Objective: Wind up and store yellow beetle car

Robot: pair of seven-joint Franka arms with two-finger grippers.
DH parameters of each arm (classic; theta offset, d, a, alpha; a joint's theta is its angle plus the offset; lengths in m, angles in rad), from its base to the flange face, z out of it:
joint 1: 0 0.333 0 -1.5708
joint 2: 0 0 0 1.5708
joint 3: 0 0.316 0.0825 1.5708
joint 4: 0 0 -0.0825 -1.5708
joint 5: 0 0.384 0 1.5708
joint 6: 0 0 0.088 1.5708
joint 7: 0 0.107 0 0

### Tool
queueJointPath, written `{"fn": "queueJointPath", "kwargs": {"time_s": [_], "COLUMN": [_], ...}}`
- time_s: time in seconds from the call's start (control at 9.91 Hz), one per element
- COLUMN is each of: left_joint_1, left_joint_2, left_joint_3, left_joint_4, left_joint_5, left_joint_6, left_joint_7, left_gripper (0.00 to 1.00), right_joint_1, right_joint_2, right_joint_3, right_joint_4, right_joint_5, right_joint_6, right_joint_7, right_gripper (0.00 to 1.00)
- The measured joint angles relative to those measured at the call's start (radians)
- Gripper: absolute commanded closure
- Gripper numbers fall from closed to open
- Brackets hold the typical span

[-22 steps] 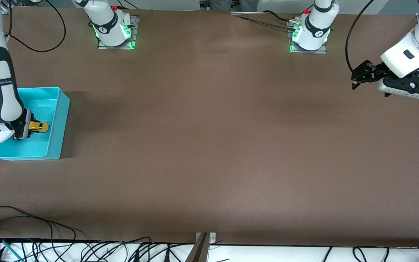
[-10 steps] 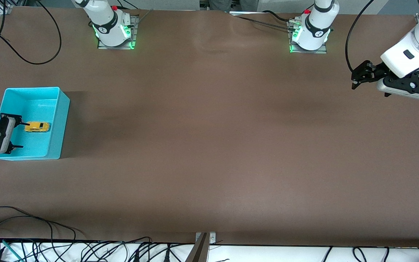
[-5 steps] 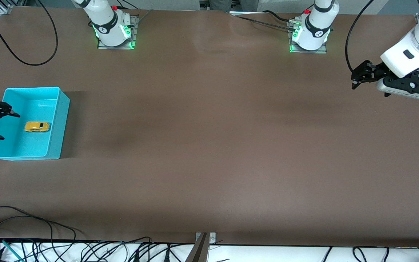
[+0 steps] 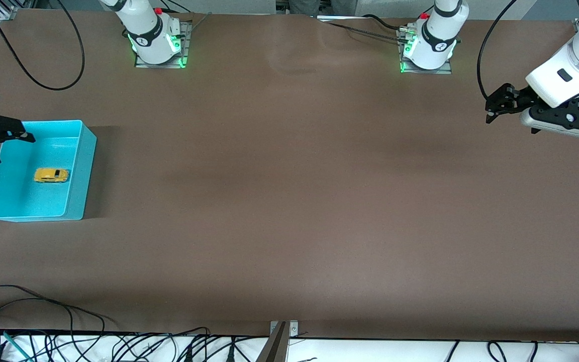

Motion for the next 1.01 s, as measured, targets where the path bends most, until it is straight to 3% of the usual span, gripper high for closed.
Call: {"fn": "queueJointPath", "kwargs": {"time_s": [0.4,0.81,0.91,1.01], "left_joint_1": [0.000,0.000,0.000,0.000], "left_joint_2": [0.000,0.000,0.000,0.000], "left_joint_3": [0.000,0.000,0.000,0.000], "left_joint_4": [0.000,0.000,0.000,0.000], "left_joint_5": [0.000,0.000,0.000,0.000], "left_joint_6": [0.000,0.000,0.000,0.000], "left_joint_7": [0.000,0.000,0.000,0.000], "left_gripper": [0.00,0.00,0.00,0.00], "right_joint_1": [0.077,0.109,0.111,0.073], "right_joint_2": [-0.053,-0.129,-0.160,-0.205], "right_joint_3": [0.004,0.008,0.033,0.118], "right_joint_4": [0.042,-0.079,-0.125,-0.176], "right_joint_5": [-0.032,-0.154,-0.182,-0.228], "right_joint_6": [-0.105,-0.023,0.011,0.035], "right_joint_7": [0.320,0.352,0.375,0.421], "right_gripper": [0.02,0.00,0.00,0.00]}}
